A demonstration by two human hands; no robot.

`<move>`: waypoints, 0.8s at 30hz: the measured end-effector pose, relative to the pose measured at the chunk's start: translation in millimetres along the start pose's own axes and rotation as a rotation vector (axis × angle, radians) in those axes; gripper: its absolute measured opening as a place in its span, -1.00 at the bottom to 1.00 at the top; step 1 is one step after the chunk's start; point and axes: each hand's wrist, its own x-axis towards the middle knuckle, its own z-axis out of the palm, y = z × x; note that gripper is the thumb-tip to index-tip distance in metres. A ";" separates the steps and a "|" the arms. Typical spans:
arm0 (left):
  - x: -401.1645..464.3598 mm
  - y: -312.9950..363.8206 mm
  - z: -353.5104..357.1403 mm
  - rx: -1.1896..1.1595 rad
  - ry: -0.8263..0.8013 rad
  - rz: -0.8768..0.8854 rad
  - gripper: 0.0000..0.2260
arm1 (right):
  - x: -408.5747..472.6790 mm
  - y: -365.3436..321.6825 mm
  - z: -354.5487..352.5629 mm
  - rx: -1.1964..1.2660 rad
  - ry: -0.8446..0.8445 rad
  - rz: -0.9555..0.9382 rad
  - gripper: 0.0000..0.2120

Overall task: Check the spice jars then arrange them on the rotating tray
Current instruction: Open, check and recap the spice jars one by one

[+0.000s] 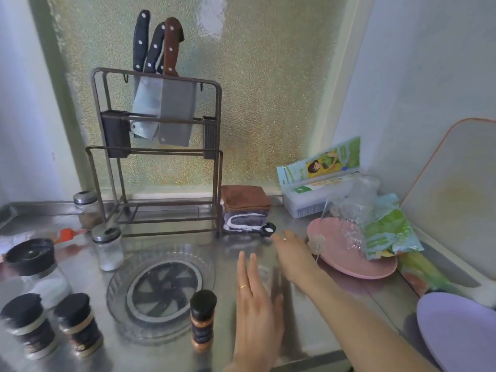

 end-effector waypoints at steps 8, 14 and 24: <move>2.0 -18.7 21.0 0.007 0.109 -0.161 -0.37 | 48.3 -0.7 33.7 -0.245 -0.114 0.081 -0.47; 0.5 -22.3 18.1 -0.040 0.041 -0.185 -0.31 | 38.0 -7.4 13.2 -0.203 0.002 0.034 -0.58; -19.7 -15.2 -2.4 -0.210 -0.053 -0.248 -0.42 | -63.8 -10.0 -35.9 1.071 0.171 -0.025 -0.70</move>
